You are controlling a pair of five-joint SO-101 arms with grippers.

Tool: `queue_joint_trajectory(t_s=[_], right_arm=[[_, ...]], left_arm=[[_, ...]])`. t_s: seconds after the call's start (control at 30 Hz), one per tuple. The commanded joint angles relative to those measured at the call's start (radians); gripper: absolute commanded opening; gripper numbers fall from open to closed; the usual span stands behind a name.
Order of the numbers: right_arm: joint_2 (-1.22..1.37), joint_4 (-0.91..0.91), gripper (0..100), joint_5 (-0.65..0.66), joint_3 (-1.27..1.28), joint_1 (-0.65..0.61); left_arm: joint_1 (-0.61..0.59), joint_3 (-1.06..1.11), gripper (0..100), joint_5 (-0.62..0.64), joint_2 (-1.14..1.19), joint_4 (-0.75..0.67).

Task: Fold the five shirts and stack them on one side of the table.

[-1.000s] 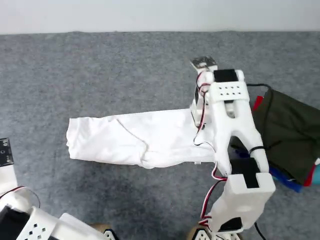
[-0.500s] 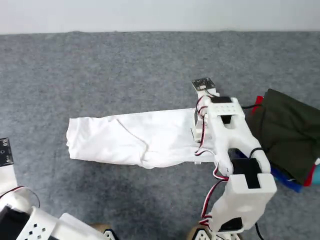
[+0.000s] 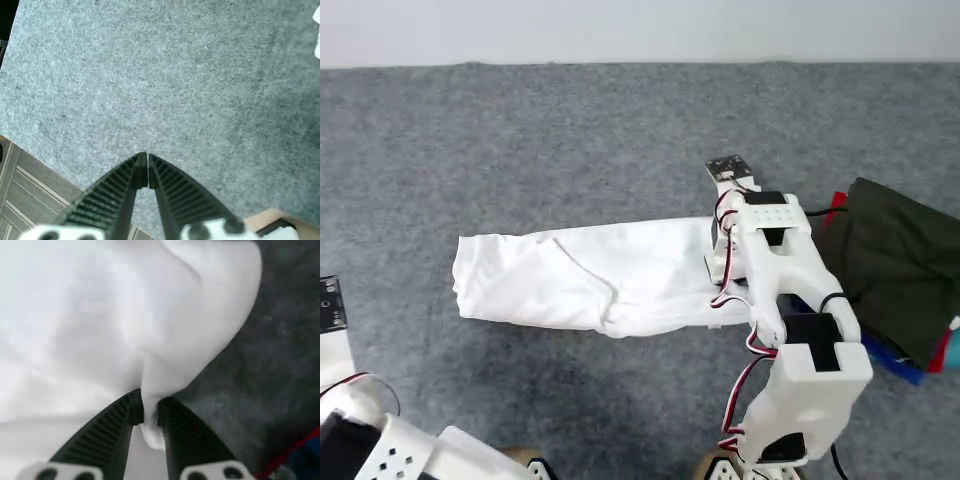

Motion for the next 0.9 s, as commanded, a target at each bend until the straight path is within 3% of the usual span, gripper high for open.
queue_joint_trajectory(t_s=[0.0,0.13,0.4,0.63,0.87], right_arm=[[-0.116,0.079,1.0,0.048,-0.060,-0.028],[-0.259,0.171,1.0,0.078,-0.092,-0.119],[-0.418,0.214,1.0,0.074,-0.175,-0.427],[-0.414,0.053,1.0,0.074,-0.213,-0.634],[-0.245,-0.035,1.0,0.074,-0.334,-0.746]], left_arm=[[0.000,-0.008,2,0.005,-0.008,-0.018],[0.000,-0.007,2,0.005,-0.008,-0.023],[0.000,-0.010,2,0.008,-0.008,-0.021],[0.000,-0.010,2,0.008,-0.008,-0.025],[0.002,-0.002,2,0.008,-0.008,-0.025]])
